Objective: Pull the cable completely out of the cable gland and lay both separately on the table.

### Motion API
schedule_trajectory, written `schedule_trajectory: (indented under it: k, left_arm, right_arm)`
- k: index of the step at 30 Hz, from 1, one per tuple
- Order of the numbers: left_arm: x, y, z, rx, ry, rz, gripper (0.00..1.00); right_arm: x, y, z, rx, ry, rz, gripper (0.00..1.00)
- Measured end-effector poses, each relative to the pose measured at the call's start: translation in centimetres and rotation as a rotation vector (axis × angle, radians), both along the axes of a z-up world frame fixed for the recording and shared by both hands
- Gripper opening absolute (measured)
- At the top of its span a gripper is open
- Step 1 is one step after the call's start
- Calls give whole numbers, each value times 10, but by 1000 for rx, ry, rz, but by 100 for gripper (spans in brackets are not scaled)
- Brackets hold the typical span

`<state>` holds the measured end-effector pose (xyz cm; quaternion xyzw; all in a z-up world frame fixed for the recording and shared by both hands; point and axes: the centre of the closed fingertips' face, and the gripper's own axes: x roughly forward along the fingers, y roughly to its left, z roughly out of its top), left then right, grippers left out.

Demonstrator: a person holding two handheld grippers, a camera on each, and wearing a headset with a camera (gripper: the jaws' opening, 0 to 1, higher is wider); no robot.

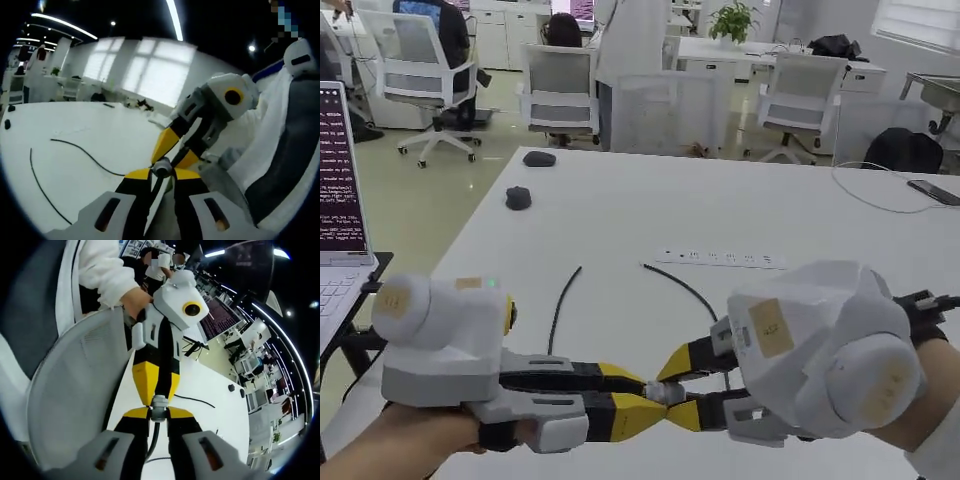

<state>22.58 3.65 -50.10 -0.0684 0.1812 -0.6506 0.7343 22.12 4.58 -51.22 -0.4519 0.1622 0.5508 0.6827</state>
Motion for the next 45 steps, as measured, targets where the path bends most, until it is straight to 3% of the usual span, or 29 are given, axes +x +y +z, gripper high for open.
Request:
schedule_trajectory:
  k: [1, 3, 6, 10, 12, 13, 14, 16, 17, 18, 20, 21, 25, 26, 32, 36, 39, 41, 42, 43, 45]
  left_arm:
    - [-2, 2, 1, -5, 9, -2, 17]
    - [-2, 3, 6, -31, -20, -3, 17]
    - [-3, 6, 11, -58, -26, -1, 16]
    - [-5, 8, 21, -115, -7, -15, 15]
    - [-8, 10, 29, -160, 6, -31, 15]
    - [-10, 10, 31, -172, 7, -37, 15]
    - [-11, 11, 34, -184, 6, -42, 15]
    - [-13, 11, 38, -203, 0, -50, 15]
    - [-14, 11, 40, -209, -6, -52, 15]
    - [-15, 11, 42, -216, -18, -58, 15]
    - [-19, 11, 46, -226, -59, -76, 15]
    - [-20, 10, 47, -227, -76, -81, 15]
    - [-24, 7, 53, -230, -137, -103, 15]
    - [-24, 7, 54, -235, -140, -101, 15]
    - [-20, 6, 59, -246, -149, -87, 15]
    - [-18, 5, 59, -226, -127, -82, 15]
    - [-15, 5, 59, -223, -78, -60, 14]
    - [-14, 5, 58, -222, -15, -53, 14]
    - [-13, 5, 57, -223, 6, -53, 14]
    - [-11, 5, 57, -224, 2, -50, 14]
    - [-11, 5, 56, -227, 54, -48, 13]
  right_arm:
    - [-1, 1, 2, 3, 0, 8, 11]
    - [-2, 2, 6, 5, -5, 19, 11]
    - [-3, 4, 13, 28, -30, 61, 12]
    - [-7, 8, 26, 140, 15, 76, 12]
    - [-9, 8, 34, 227, 66, 70, 12]
    - [-9, 6, 35, 261, 103, 52, 14]
    - [-10, 3, 37, 309, 169, 29, 16]
    - [-10, 1, 44, 405, 238, 11, 18]
    - [-13, 1, 47, 455, 297, 7, 18]
    - [-17, 1, 52, 526, 390, -8, 17]
    - [-20, 1, 59, 623, 498, -24, 16]
    - [-21, 1, 61, 671, 597, -59, 17]
    - [-21, 1, 65, 780, 723, -88, 16]
    - [-21, 0, 66, 795, 737, -93, 14]
    - [-22, 1, 69, 812, 726, -92, 12]
    - [-21, 1, 69, 802, 714, -108, 11]
    - [-20, 1, 71, 795, 664, -101, 10]
    - [-19, 1, 71, 781, 624, -88, 9]
    - [-18, 0, 71, 767, 575, -66, 9]
    - [-17, 1, 71, 759, 549, -59, 9]
    - [-17, 1, 71, 738, 497, -35, 9]
